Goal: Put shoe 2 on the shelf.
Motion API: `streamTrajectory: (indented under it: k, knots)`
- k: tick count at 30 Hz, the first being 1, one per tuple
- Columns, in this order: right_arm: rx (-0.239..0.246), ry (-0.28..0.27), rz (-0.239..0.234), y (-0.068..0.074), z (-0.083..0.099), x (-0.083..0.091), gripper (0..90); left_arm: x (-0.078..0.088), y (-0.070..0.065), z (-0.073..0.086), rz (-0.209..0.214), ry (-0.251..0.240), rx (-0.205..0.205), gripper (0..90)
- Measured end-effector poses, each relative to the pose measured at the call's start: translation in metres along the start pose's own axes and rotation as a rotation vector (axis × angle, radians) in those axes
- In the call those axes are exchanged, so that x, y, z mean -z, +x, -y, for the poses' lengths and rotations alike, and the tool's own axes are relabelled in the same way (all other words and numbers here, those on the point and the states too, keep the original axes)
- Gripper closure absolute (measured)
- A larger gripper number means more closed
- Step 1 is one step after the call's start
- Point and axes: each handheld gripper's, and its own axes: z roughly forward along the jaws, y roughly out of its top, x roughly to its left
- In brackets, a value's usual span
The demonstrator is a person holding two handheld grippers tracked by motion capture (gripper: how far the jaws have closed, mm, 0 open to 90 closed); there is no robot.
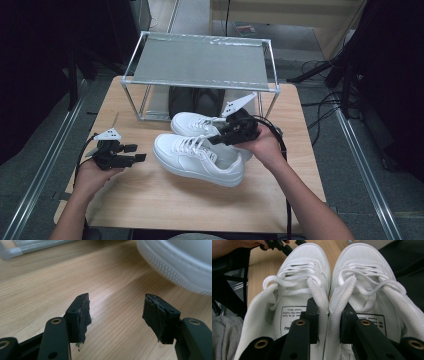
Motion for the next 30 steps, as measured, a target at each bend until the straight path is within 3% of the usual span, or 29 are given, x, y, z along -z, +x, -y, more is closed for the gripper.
streamTrajectory:
  k: [4, 10, 14, 20, 30]
  knots:
    - [0.008, -0.016, -0.007, -0.001, -0.013, 0.005, 75.5, 0.002, 0.002, 0.001, -0.007, -0.008, 0.002, 38.0]
    - [-0.019, -0.043, -0.040, -0.007, -0.032, 0.016, 75.5, 0.007, 0.007, 0.004, -0.015, -0.019, 0.016, 38.1]
    - [-0.010, -0.057, -0.033, -0.008, -0.046, 0.024, 75.4, 0.008, 0.008, 0.005, -0.017, -0.021, 0.021, 38.1]
    - [-0.014, -0.087, -0.006, -0.006, -0.067, 0.037, 75.3, 0.008, 0.009, 0.005, -0.019, -0.010, 0.024, 38.0]
    - [0.008, -0.106, -0.017, 0.005, -0.102, 0.053, 75.0, 0.007, 0.009, 0.005, -0.015, -0.015, 0.020, 38.0]
